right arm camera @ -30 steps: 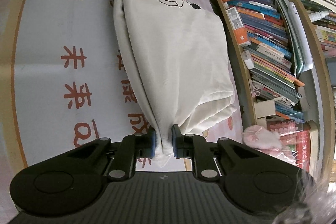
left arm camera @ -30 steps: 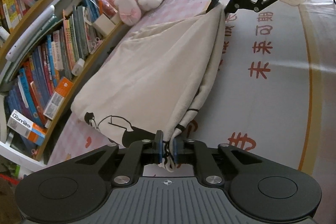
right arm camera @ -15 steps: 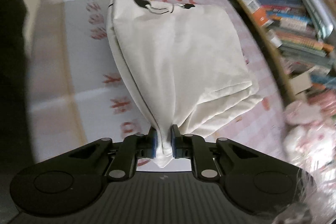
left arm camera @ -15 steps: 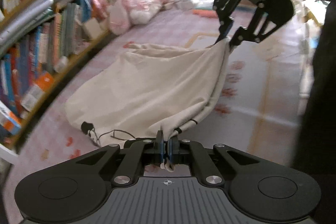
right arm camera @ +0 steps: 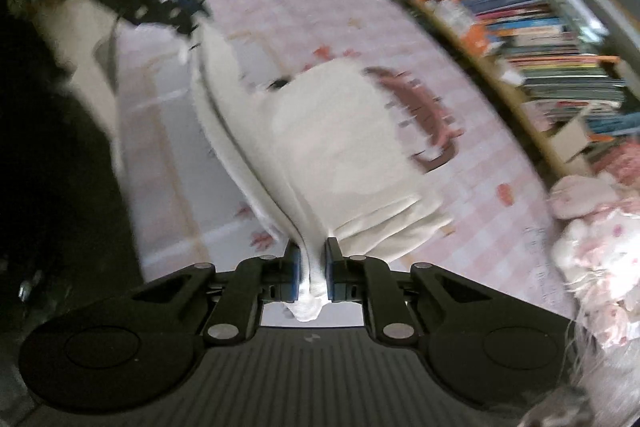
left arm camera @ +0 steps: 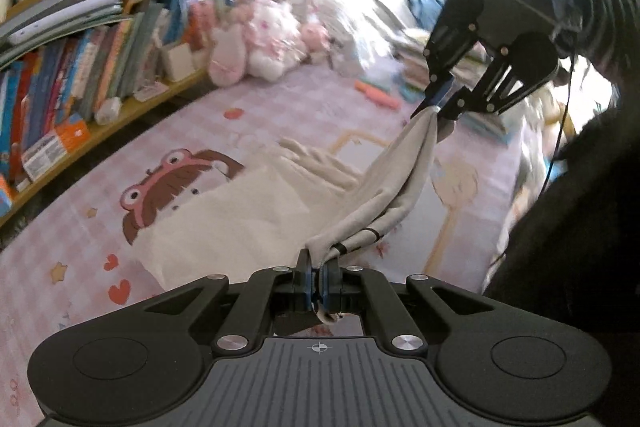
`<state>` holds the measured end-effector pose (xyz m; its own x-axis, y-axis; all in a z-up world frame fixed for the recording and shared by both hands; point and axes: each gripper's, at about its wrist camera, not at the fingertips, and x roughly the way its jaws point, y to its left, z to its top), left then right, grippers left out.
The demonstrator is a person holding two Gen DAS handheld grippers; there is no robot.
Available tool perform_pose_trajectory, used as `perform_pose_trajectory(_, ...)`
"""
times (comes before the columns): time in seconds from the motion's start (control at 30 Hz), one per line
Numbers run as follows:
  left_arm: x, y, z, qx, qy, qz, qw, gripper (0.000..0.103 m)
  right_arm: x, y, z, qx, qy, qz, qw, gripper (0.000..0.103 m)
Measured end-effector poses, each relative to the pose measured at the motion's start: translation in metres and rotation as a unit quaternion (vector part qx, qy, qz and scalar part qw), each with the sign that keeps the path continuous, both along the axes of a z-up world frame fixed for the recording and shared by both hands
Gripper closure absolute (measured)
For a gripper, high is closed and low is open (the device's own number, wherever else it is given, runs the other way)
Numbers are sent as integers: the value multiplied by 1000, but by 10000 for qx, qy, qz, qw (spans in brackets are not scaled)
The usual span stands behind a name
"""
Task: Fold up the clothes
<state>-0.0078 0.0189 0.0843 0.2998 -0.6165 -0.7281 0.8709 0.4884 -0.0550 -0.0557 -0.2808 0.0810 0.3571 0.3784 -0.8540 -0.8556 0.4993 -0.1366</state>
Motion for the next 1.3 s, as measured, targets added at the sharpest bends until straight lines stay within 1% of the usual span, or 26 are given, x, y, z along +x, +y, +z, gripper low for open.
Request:
perform_pose_trajectory(0.1, 24, 5, 1, -274, 186, 308, 9990, 99, 26, -3, 10, 104, -104, -90, 9999, 92)
perform_pose_trajectory(0.17, 39, 8, 0, -428, 326, 523, 9972, 99, 46, -3, 10, 122, -99, -92, 9998, 92)
perform_pose_trajectory(0.27, 63, 12, -8, -549, 523, 851, 9935, 99, 80, -5, 8, 216, 78, -164, 9996, 92)
perform_pose_trajectory(0.37, 87, 13, -17, -611, 682, 1082, 9899, 99, 109, -3, 3, 274, 267, -206, 9991, 92)
perform_pose_trajectory(0.5, 121, 10, -32, -558, 923, 1179, 9872, 99, 140, 2, -12, 149, 466, -185, 9986, 92)
perform_pose_trajectory(0.7, 173, 0, -66, -295, 1282, 1341, 9822, 97, 192, 8, -52, 2, 869, -338, 9956, 92)
perform_pose_trajectory(0.77, 185, -3, -79, -191, 1372, 1420, 9801, 92, 208, 10, -66, -44, 996, -397, 9942, 92)
perform_pose_trajectory(0.83, 194, -5, -91, -86, 1444, 1502, 9780, 92, 217, 11, -79, -63, 1089, -415, 9932, 92)
perform_pose_trajectory(0.87, 197, -5, -95, -58, 1497, 1553, 9764, 89, 221, 11, -85, -44, 1119, -468, 9926, 91)
perform_pose_trajectory(0.9, 200, -4, -99, -46, 1553, 1610, 9747, 82, 225, 10, -88, -5, 1140, -527, 9921, 89)
perform_pose_trajectory(0.93, 201, 0, -99, -50, 1541, 1702, 9733, 75, 228, 8, -91, 41, 1111, -629, 9918, 86)
perform_pose_trajectory(0.97, 203, 4, -99, -56, 1513, 1803, 9719, 58, 231, 4, -93, 102, 1093, -765, 9910, 83)
perform_pose_trajectory(1.0, 204, 9, -99, -63, 1485, 1903, 9704, 38, 234, 1, -95, 165, 1075, -903, 9900, 82)
perform_pose_trajectory(1.03, 205, 13, -99, -70, 1457, 2003, 9688, 31, 237, -6, -97, 313, 1106, -1101, 9873, 82)
perform_pose_trajectory(1.07, 206, 17, -99, -76, 1428, 2102, 9671, 29, 240, -12, -99, 468, 1141, -1303, 9838, 82)
perform_pose_trajectory(1.1, 205, 24, -96, -165, 1315, 2280, 9646, 29, 242, -17, -101, 632, 1190, -1515, 9792, 82)
perform_pose_trajectory(1.17, 201, 39, -89, -382, 1045, 2666, 9574, 29, 243, -29, -105, 879, 1101, -2126, 9669, 83)
perform_pose_trajectory(1.2, 198, 47, -85, -490, 909, 2857, 9527, 29, 241, -33, -106, 932, 1026, -2375, 9614, 85)
perform_pose_trajectory(1.23, 195, 55, -82, -603, 763, 3100, 9457, 29, 239, -37, -108, 979, 926, -2591, 9564, 86)
perform_pose_trajectory(1.27, 192, 62, -79, -724, 699, 3344, 9370, 29, 236, -40, -108, 1021, 828, -2790, 9512, 86)
perform_pose_trajectory(1.3, 189, 68, -76, -845, 656, 3583, 9275, 32, 230, -43, -104, 1204, 830, -2913, 9454, 86)
